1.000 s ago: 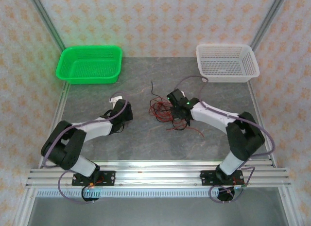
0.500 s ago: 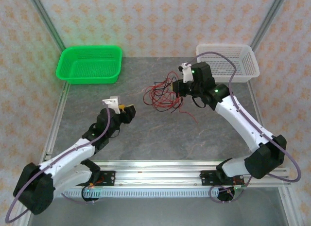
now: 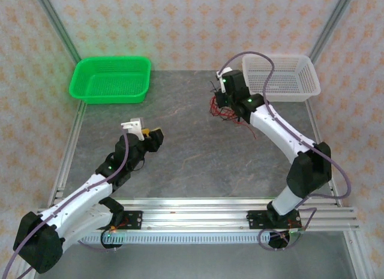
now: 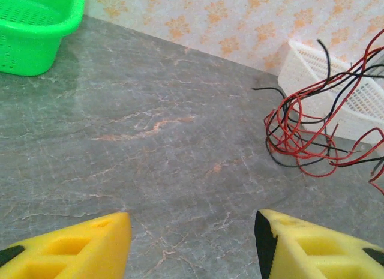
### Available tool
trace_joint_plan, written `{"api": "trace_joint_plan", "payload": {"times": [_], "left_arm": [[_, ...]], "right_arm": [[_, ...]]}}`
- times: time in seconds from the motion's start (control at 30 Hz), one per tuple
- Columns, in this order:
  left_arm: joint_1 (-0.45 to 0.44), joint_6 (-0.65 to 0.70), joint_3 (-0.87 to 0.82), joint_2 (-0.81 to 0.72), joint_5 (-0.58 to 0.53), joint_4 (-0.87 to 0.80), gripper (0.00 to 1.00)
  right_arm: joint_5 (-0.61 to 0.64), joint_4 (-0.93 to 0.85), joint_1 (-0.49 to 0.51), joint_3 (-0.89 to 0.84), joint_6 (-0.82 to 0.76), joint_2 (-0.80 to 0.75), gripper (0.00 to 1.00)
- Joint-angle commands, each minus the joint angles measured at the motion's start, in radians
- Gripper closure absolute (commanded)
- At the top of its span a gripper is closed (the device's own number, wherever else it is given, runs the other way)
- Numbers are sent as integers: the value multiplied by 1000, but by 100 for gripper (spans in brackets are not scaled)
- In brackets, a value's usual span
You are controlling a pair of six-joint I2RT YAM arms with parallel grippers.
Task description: Untangle the cables
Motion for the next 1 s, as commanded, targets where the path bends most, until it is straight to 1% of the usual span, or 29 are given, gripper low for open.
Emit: {"api": "trace_joint_plan", "payload": {"times": [0.0,0.17,0.3,0.4,0.5,0.6,0.7,0.73,0.83,0.9,0.97], "left_arm": [[-7,-13,55,10,-57,-60,43],[-6,-19,94,26,-107,-116,42],[-5,-25,116,21,-125,-146,39],[-5,-27,139,12,-140,-175,38],[-5,-26,164,2,-152,-210,37],[-6,-26,186,-10,-152,-232,36],[-4,-28,200,-17,-140,-238,35],[-6,-30,203,-16,-130,-237,35],[-6,-42,206,2,-84,-227,35],[-7,-52,205,29,-49,-213,35],[-9,-64,200,66,-5,-190,36]], "right_arm": [[26,111,45,-73,-51,1,100],[-25,178,144,-188,38,58,100],[-57,221,223,-250,181,116,100],[-153,245,257,-280,310,133,100],[-264,289,264,-324,430,103,76],[-364,332,263,-368,509,32,55],[-458,350,255,-390,571,-48,40],[-485,358,248,-401,595,-80,38],[-529,361,216,-431,651,-176,37],[-528,344,190,-448,675,-241,37],[-495,308,165,-459,683,-301,37]]}}
